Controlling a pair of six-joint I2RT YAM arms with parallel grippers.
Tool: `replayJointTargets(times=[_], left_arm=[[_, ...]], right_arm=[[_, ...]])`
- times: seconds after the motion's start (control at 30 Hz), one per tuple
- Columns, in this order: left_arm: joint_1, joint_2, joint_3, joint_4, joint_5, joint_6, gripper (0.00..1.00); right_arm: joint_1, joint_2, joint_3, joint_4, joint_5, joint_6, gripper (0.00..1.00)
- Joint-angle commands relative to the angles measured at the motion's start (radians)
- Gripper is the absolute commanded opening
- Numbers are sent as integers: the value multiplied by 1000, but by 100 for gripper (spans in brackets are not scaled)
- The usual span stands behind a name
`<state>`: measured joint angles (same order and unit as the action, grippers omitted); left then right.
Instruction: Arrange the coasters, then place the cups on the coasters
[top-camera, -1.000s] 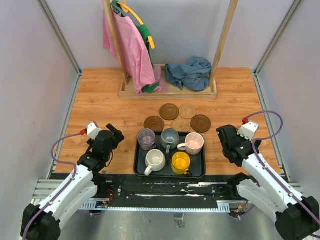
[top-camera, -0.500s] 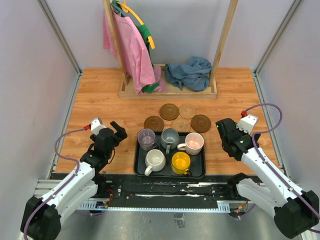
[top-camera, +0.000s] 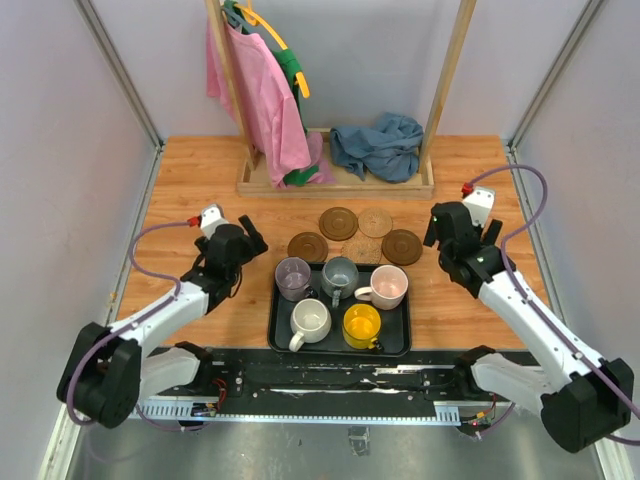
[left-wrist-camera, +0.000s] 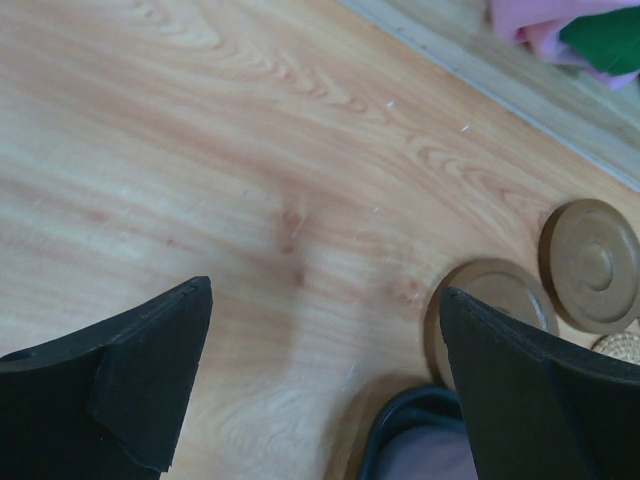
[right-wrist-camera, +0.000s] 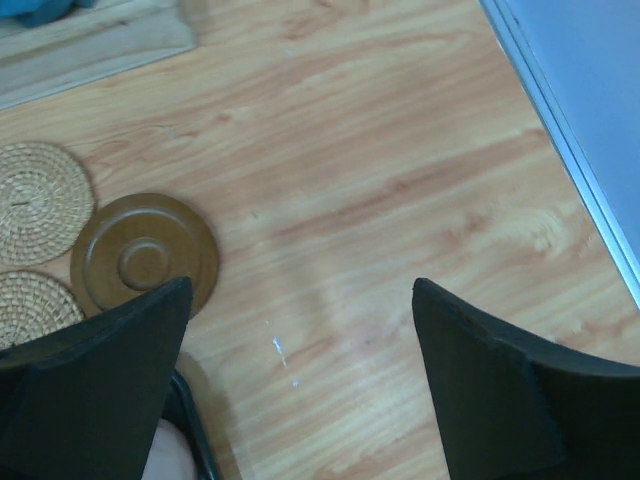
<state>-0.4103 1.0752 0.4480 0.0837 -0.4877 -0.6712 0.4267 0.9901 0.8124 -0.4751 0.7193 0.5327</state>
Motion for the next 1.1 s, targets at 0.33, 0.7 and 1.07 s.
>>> replayJointTargets(times=[0.33,0.7,1.07], left_arm=[[8,510,361,388,422,295,100],[-18,761,592,388,765,394,100],[-81,796,654,215,707,428,100]], right_arm=[[10,384,251,119,-352,-131,11],[10,498,220,196,-698,-70,1],[10,617,281,211,-818,-60,1]])
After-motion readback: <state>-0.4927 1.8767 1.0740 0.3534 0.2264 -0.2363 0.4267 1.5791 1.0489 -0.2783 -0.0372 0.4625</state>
